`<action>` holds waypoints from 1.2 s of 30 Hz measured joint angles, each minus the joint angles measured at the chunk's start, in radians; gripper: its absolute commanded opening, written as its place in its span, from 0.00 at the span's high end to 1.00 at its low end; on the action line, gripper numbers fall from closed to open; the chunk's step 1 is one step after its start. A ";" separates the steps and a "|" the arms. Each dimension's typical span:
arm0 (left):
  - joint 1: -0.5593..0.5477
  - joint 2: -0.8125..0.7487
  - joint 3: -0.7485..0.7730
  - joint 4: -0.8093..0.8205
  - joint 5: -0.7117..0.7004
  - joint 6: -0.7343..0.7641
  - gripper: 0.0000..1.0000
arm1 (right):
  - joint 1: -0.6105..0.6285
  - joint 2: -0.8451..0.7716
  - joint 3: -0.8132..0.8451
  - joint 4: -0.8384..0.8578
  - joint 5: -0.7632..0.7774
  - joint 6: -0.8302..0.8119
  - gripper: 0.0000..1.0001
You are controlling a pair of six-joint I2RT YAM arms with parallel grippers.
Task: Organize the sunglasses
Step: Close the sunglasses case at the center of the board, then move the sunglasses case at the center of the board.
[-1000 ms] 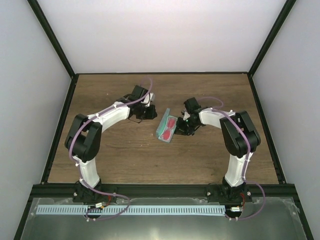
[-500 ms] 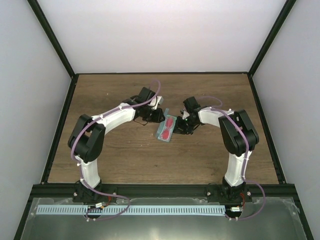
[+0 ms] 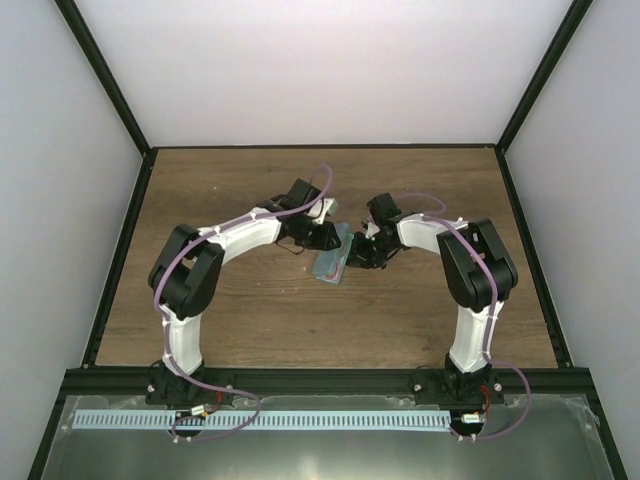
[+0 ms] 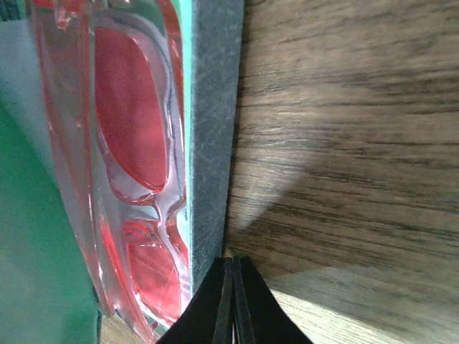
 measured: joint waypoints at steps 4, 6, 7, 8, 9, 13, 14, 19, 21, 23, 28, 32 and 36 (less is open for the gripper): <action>-0.027 0.041 0.001 -0.003 0.015 -0.001 0.78 | 0.000 0.006 0.005 0.005 -0.008 0.000 0.99; -0.036 0.060 0.003 -0.006 0.022 -0.001 0.77 | 0.001 0.009 0.008 0.005 -0.011 0.000 0.99; -0.036 0.059 0.005 -0.005 0.020 -0.001 0.74 | 0.001 0.009 0.009 0.005 -0.011 0.000 0.99; -0.036 0.060 0.005 -0.005 0.019 -0.002 0.68 | 0.001 0.009 0.009 0.003 -0.009 -0.001 0.99; -0.036 0.060 0.005 -0.005 0.017 -0.001 0.61 | 0.001 0.009 0.010 0.002 -0.008 -0.001 0.98; -0.046 0.048 0.021 -0.020 -0.020 0.014 0.15 | 0.006 -0.005 0.010 -0.014 0.028 -0.009 0.94; -0.048 0.046 0.034 -0.032 -0.039 0.016 0.07 | 0.007 -0.014 0.010 -0.027 0.049 -0.013 0.92; -0.043 0.045 0.101 -0.074 -0.165 0.030 0.00 | 0.004 -0.082 0.010 -0.120 0.156 -0.034 0.77; -0.043 0.045 0.120 -0.080 -0.208 0.031 0.00 | -0.003 -0.124 0.011 -0.155 0.193 -0.045 0.70; -0.046 0.048 0.140 -0.088 -0.251 0.031 0.00 | -0.010 -0.162 0.013 -0.185 0.225 -0.054 0.63; -0.065 0.112 0.204 -0.096 -0.305 0.037 0.00 | -0.042 -0.237 0.012 -0.236 0.270 -0.074 0.55; -0.105 0.183 0.216 -0.109 -0.332 0.050 0.00 | -0.081 -0.287 0.001 -0.252 0.285 -0.096 0.51; -0.153 0.219 0.224 -0.138 -0.390 0.059 0.14 | -0.105 -0.314 -0.033 -0.259 0.288 -0.114 0.49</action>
